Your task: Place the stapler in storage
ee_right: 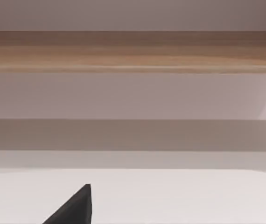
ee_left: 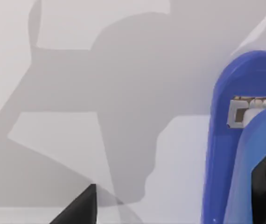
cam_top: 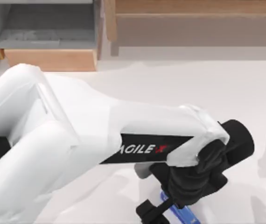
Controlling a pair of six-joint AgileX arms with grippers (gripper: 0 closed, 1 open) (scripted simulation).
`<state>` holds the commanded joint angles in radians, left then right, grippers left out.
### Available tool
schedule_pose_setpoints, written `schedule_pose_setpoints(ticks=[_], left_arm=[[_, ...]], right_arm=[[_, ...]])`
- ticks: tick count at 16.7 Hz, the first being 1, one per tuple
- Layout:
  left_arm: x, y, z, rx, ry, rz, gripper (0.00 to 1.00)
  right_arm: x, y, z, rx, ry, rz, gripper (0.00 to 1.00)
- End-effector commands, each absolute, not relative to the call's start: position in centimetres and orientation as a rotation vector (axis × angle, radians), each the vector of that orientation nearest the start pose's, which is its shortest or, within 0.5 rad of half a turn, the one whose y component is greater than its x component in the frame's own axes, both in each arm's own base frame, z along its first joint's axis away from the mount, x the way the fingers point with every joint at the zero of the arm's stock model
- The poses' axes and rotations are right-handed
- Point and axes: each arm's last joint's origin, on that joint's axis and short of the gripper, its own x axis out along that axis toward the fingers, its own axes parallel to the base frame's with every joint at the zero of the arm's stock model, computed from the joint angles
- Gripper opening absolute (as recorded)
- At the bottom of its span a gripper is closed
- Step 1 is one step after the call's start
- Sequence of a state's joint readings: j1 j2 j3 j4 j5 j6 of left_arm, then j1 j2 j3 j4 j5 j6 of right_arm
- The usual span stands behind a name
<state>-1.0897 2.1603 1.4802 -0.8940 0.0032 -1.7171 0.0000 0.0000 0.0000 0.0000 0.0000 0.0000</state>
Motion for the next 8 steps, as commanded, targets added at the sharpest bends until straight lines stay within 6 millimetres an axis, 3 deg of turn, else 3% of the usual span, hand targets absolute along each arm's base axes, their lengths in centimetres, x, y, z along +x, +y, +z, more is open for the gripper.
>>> schedule_pose_setpoints(ticks=[8], left_arm=[[18.84, -35.34, 11.27, -0.496, 1.514, 0.501, 0.25]], right_arm=[[10.57, -0.12, 16.0, 0.0, 0.0, 0.0, 1.0]])
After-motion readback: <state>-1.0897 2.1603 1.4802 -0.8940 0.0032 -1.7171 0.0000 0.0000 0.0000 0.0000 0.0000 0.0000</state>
